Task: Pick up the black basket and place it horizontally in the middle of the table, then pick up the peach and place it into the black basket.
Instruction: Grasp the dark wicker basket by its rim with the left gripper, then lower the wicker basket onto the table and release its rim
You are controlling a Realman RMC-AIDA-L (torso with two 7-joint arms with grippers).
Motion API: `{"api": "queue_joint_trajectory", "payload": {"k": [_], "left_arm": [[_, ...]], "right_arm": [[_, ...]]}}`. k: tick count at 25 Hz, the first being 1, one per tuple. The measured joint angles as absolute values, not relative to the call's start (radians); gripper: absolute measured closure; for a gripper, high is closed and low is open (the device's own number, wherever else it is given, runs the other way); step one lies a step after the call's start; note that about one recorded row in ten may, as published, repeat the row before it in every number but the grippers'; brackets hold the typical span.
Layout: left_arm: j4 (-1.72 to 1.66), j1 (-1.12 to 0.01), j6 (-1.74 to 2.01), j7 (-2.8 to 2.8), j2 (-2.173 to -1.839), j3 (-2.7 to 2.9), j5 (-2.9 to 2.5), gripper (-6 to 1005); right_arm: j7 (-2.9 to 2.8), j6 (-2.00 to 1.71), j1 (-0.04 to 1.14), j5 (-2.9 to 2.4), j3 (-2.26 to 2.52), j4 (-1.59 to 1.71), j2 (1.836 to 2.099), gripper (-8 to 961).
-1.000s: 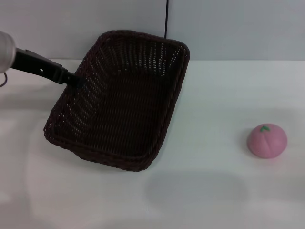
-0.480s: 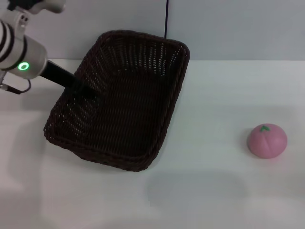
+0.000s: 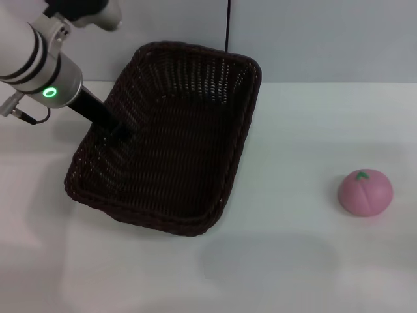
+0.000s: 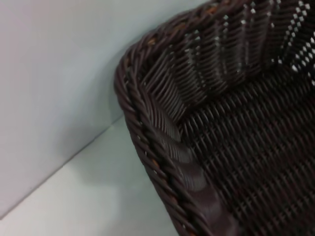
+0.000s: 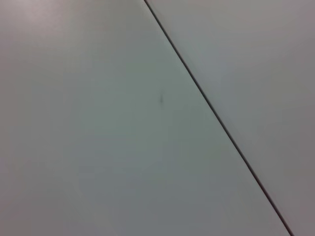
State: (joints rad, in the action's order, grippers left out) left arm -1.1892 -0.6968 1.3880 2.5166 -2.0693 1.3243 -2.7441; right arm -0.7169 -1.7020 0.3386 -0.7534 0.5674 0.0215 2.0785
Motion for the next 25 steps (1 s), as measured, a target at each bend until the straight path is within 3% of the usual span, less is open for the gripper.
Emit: {"api": "queue_joint_trajectory", "payload": {"k": [1,6,14,20,25], "left_arm": [[-1.192,-0.696,1.387,2.515,-2.070,1.342,-2.757,311],[-1.199,-0.696,1.365,2.513,-2.072,1.407,-2.798,506],[-1.342,-0.693,1.371,2.361,-2.070,1.379,-2.772,625],[-1.410,-0.714,1.462,2.059,-2.072,1.369,-2.683,630],[-1.420,-0.724,1.530,1.832,-2.072,1.371,-2.617,707]], "right_arm": [[-0.717,-1.702,0.340,-0.753,0.565,0.021,2.079,186],[-0.718,-1.700,0.342,-0.753,0.557,0.021,2.079,187],[-0.719,-1.699,0.345,-0.753,0.546,0.026,2.079,187],[-0.748,-1.700,0.345,-0.753,0.542,0.035,2.079,187],[-0.755,-1.710,0.338,-0.753,0.534,0.035,2.079,187]]}}
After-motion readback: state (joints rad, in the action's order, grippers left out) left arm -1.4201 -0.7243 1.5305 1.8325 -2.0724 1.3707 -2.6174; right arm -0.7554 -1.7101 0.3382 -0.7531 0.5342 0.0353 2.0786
